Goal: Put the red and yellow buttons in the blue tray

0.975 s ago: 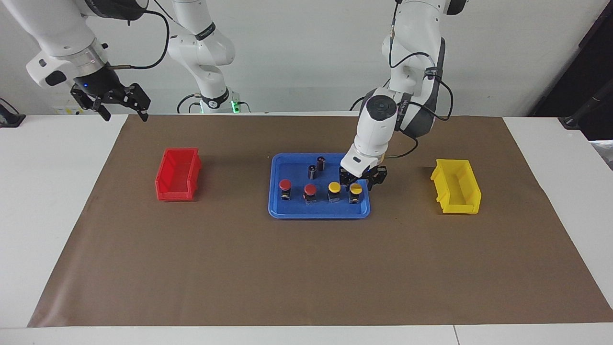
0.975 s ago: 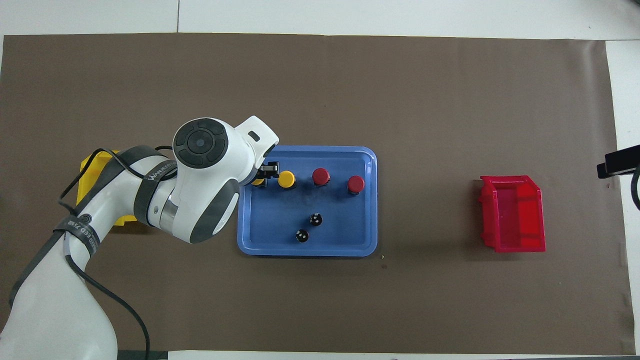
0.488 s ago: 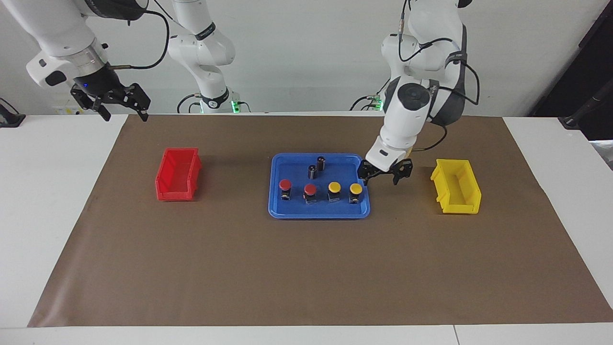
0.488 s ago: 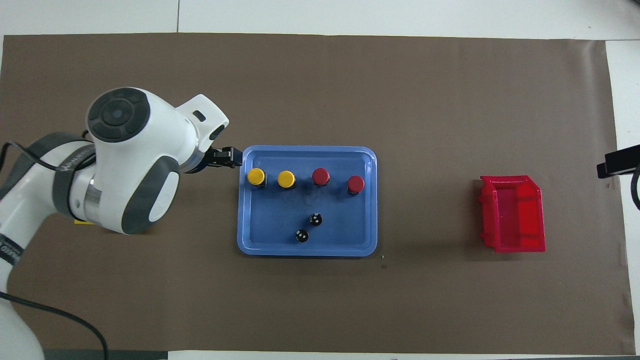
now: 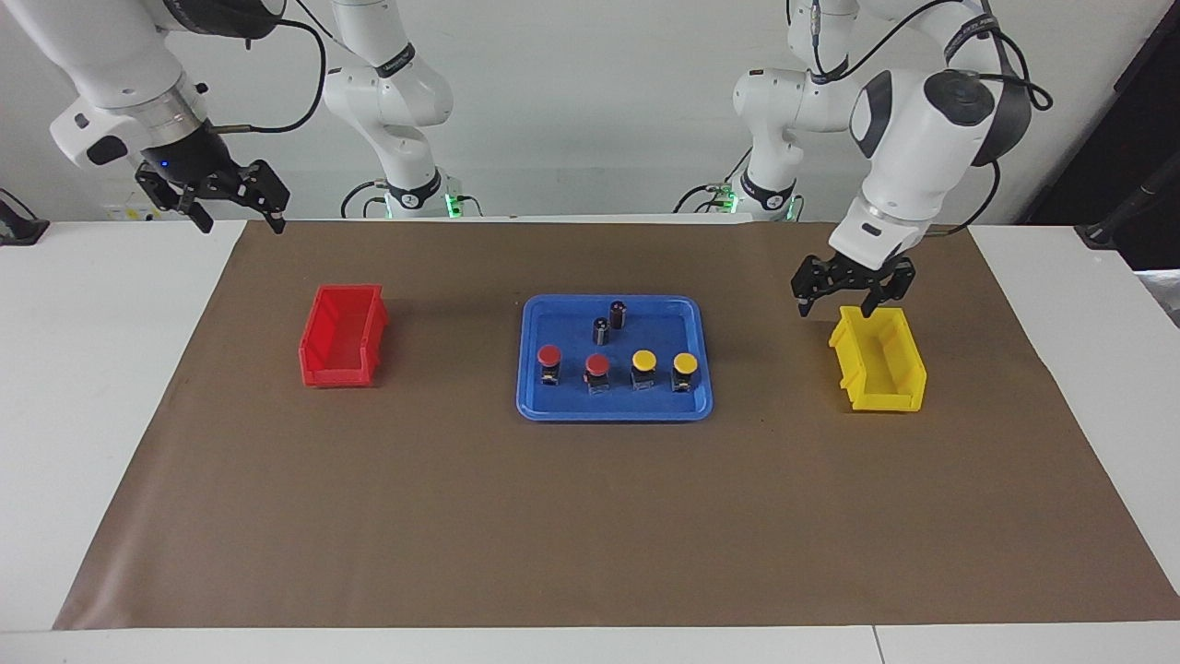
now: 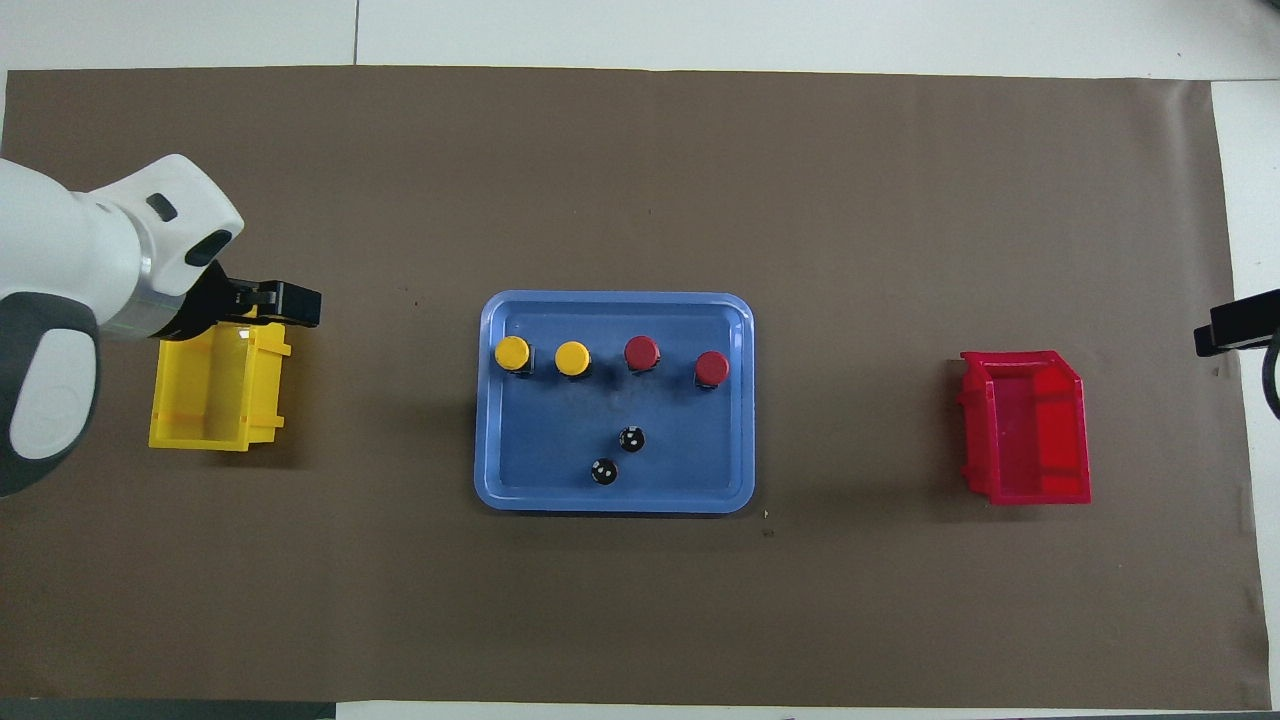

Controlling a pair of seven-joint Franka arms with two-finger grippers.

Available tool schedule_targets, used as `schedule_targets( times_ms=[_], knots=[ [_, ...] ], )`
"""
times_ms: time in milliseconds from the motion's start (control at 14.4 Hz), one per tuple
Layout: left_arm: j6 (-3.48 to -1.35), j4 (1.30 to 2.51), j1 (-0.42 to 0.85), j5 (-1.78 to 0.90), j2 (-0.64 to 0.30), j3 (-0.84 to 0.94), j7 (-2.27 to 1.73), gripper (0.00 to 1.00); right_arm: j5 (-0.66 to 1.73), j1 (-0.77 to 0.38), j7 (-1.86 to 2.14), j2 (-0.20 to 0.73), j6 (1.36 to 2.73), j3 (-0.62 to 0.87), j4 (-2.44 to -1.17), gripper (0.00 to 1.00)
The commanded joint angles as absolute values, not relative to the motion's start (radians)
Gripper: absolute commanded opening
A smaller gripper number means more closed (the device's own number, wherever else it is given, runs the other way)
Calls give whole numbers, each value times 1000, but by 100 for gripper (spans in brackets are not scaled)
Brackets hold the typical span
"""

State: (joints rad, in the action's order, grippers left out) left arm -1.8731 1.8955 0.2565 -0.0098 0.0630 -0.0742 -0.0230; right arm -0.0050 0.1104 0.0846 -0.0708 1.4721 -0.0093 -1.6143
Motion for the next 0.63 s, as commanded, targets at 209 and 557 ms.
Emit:
schedule_targets(
  times_ms=[209, 557],
  knots=[
    [-1786, 1829, 126, -21, 80, -67, 110, 100, -12, 117, 72, -66, 1480, 0, -1606, 100],
    [-1758, 1829, 126, -21, 106, -58, 114, 100, -12, 110, 72, -66, 1480, -2, -1606, 100]
  ],
)
